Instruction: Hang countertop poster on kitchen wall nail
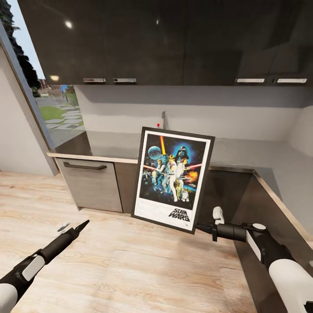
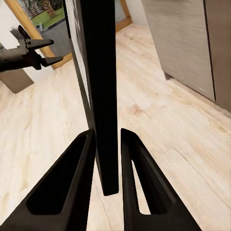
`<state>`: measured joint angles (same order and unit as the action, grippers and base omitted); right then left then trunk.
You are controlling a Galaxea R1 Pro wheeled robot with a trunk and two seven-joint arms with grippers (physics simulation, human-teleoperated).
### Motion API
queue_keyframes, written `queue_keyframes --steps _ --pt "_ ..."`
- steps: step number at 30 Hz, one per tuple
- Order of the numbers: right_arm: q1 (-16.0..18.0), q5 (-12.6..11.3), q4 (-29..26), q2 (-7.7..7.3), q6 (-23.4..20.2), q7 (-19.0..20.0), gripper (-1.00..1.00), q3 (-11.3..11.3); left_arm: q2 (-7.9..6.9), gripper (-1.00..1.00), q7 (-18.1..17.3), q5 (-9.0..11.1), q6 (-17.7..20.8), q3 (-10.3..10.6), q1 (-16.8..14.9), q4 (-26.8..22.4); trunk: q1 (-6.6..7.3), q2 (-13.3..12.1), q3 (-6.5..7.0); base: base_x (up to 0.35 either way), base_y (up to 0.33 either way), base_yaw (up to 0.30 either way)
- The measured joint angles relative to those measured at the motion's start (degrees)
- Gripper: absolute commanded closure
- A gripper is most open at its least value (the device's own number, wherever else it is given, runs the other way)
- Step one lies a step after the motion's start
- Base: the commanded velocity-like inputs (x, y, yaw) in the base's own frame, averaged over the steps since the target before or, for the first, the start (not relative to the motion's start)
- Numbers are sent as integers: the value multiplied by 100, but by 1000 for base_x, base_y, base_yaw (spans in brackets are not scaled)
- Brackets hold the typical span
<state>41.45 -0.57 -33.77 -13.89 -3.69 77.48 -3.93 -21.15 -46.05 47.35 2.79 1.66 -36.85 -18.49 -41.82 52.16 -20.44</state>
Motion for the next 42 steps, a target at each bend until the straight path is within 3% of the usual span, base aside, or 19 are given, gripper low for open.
queue_keyframes --steps 11,42 --pt "0 2 0 -18 256 40 100 5 0 -100 0 -8 2 0 -2 0 242 -442 198 0 0 0" --pt "-1 -4 -1 -21 279 48 100 2 -18 -100 0 0 5 0 0 0 924 -1687 756 0 0 0"
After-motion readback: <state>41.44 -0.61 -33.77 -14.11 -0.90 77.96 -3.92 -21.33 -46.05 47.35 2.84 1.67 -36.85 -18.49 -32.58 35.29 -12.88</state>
